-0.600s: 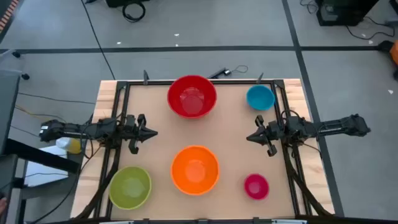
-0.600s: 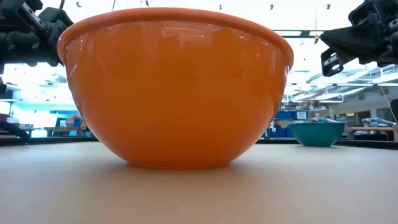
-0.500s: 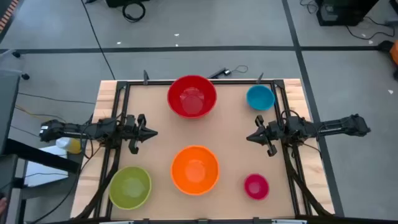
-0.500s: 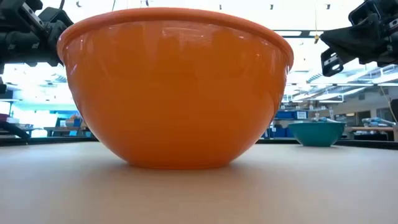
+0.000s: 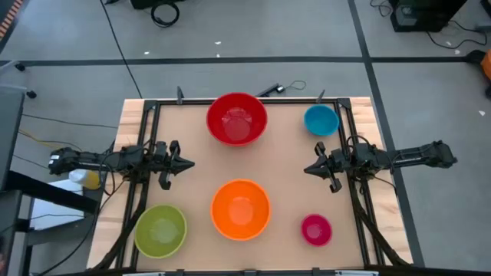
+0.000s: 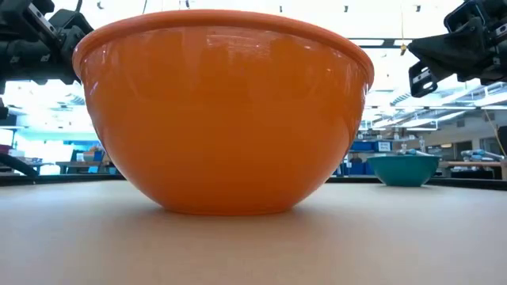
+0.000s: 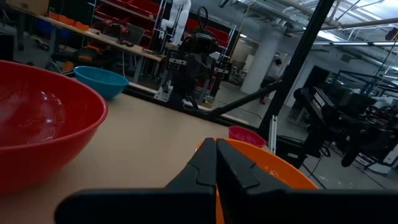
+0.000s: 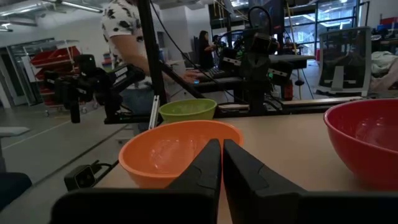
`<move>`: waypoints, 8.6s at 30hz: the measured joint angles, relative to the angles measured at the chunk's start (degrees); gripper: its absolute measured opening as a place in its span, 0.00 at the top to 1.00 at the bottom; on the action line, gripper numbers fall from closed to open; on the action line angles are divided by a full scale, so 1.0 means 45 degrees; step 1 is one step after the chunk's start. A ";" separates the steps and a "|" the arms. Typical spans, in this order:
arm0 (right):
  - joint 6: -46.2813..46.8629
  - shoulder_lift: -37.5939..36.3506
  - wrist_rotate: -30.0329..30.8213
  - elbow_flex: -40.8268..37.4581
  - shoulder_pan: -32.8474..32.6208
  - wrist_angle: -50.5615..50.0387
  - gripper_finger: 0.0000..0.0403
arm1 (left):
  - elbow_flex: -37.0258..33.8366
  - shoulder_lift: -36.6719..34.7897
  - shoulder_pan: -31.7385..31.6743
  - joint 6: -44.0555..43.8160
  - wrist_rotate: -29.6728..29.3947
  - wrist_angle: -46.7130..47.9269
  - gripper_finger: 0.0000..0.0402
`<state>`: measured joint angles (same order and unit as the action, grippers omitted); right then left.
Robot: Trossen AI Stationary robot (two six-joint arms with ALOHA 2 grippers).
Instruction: Nest bowls inside each other
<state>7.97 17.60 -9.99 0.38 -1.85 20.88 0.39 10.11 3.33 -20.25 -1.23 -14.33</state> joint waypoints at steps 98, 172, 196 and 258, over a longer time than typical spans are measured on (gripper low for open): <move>1.0477 0.3337 0.4600 0.1752 0.2879 0.0535 0.94 | 0.2833 0.5902 -0.1763 -0.5982 -0.5165 -0.2779 0.88; 0.4787 1.8147 0.5828 1.4950 -0.2459 -0.8954 0.61 | 0.8502 0.8170 -0.3609 -0.0363 -0.2754 0.7963 0.53; 0.3132 1.9435 0.2152 1.4945 -0.0757 -0.8373 0.95 | 0.8502 0.8170 -0.3609 -0.0234 -0.2802 0.7913 0.57; 0.3011 1.8779 0.3666 1.4916 0.7179 -0.5456 0.85 | 0.8507 0.8160 -0.3237 -0.4583 -0.3536 0.7651 0.63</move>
<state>21.52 102.10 6.50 67.51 30.46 -3.67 38.68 46.83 -11.23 -40.87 -17.15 20.10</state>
